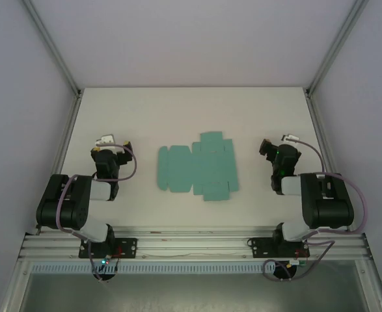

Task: Assemble paper box

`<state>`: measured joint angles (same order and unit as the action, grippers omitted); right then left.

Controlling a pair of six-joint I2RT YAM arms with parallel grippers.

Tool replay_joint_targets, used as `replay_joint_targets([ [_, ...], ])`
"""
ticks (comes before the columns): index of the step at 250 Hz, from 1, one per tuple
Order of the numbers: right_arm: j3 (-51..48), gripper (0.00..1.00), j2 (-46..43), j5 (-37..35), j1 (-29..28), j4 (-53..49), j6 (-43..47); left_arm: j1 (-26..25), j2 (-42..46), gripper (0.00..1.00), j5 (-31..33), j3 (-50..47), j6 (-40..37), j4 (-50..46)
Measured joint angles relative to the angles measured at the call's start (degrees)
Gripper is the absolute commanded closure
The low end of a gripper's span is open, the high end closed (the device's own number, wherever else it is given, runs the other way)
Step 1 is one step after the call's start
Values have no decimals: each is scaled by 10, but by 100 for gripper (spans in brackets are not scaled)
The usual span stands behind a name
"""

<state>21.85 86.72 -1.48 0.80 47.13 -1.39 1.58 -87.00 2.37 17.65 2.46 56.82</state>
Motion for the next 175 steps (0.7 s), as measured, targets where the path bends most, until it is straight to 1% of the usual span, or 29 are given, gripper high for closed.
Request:
replay_joint_targets([
  [175,0,0,0,0,0,0,0,0,0,0,0,0,0,0],
])
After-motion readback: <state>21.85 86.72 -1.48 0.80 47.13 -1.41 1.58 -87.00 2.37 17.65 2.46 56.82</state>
